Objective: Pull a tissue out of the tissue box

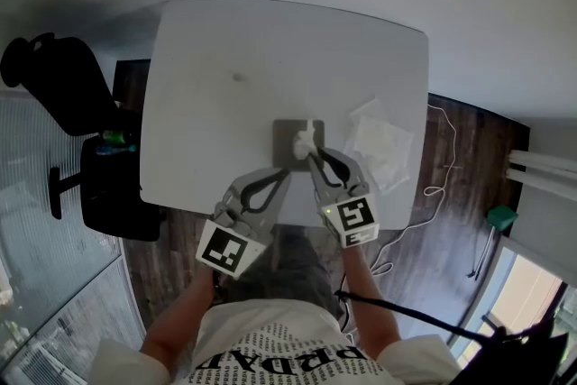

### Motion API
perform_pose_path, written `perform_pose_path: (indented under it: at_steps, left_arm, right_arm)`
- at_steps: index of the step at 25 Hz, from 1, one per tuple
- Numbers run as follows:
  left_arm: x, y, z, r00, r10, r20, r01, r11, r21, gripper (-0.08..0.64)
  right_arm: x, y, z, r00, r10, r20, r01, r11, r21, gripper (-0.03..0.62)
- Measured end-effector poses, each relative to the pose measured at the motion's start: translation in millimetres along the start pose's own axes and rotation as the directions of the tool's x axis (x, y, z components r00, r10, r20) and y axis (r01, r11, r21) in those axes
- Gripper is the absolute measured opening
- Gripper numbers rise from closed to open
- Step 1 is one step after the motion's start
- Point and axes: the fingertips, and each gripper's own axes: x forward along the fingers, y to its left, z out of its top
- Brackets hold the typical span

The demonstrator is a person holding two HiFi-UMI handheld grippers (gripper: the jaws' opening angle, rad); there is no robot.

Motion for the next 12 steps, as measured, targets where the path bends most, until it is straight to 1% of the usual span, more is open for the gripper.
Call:
perform_pose_path:
  at_steps: [1, 2, 5, 12]
  left_arm:
    - [0.4, -0.7, 0.1, 1.000, 0.000, -0.001, 0.000, 1.000, -0.005, 0.006]
    - [0.7, -1.2, 0.2, 1.000, 0.001, 0.000, -0.001, 1.000, -0.011, 0.006]
    - [1.0, -1.8, -0.7, 1.000, 0.001, -0.002, -0.001, 1.000, -0.018, 0.006]
    - [1.2, 0.4, -4.6, 1.000, 0.005, -0.008, -0.005, 1.000, -0.022, 0.006]
  right_arm:
    - [-0.6, -0.7, -0.5, 1.000, 0.000, 0.003, 0.000, 1.000, 0.001, 0.030]
    - [-0.9, -1.1, -1.1, 1.000, 0.002, 0.002, -0.002, 1.000, 0.003, 0.015]
    - [-1.0, 0.9, 1.0, 1.000, 0.017, -0.011, -0.017, 1.000, 0.000, 0.011]
    - [-3.5, 3.2, 2.6, 1.000, 0.018, -0.007, -0.018, 1.000, -0.001, 0.009]
